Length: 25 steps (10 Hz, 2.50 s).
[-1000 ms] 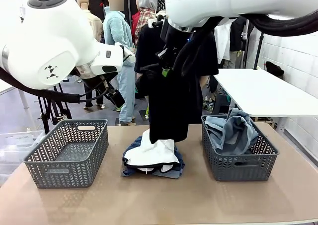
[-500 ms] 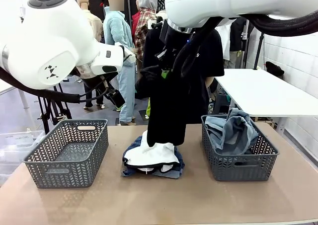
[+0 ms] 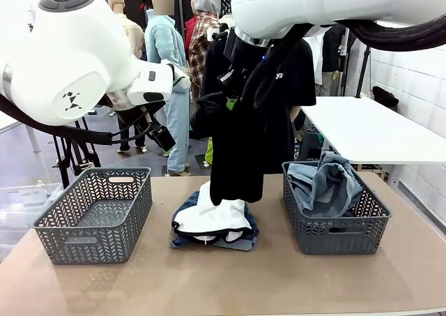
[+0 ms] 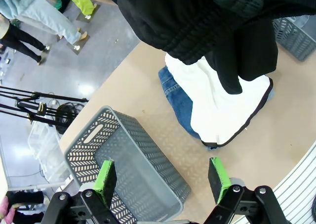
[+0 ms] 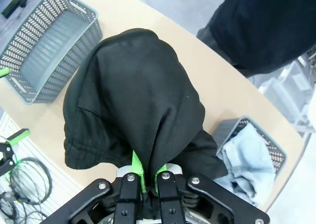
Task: Sort the tops and bottoms.
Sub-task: Sort the clothes according to human instructions.
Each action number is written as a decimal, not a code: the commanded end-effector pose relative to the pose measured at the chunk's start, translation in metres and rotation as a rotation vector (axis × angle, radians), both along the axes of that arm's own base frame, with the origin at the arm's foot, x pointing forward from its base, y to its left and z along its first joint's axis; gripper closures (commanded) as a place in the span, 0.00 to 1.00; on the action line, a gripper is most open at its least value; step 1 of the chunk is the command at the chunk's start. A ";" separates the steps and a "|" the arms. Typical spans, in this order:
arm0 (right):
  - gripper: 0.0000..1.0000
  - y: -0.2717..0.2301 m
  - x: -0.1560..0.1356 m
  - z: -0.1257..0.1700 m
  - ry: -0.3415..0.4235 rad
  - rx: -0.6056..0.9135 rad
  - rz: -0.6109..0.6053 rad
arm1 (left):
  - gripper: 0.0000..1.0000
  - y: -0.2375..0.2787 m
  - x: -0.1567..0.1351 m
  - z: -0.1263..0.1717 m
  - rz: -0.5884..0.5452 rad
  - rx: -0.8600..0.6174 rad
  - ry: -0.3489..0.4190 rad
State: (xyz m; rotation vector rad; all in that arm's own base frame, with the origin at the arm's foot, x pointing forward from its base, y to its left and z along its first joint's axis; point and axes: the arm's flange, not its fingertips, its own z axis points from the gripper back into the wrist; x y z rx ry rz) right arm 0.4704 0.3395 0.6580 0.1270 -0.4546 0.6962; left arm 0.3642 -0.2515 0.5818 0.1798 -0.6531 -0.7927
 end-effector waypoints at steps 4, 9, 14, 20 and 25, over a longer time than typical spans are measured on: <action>1.00 0.001 0.003 0.004 -0.023 0.003 0.000 | 0.03 0.001 0.000 0.002 -0.001 0.010 0.006; 1.00 0.001 0.003 0.004 -0.023 0.003 0.000 | 0.03 0.001 0.000 0.002 -0.001 0.010 0.006; 1.00 0.001 0.003 0.004 -0.023 0.003 0.000 | 0.03 0.001 0.000 0.002 -0.001 0.010 0.006; 1.00 0.001 0.003 0.004 -0.023 0.003 0.000 | 0.03 0.001 0.000 0.002 -0.001 0.010 0.006; 1.00 -0.044 -0.037 0.077 -0.093 0.010 -0.117 | 0.03 0.001 0.000 0.002 -0.001 0.010 0.006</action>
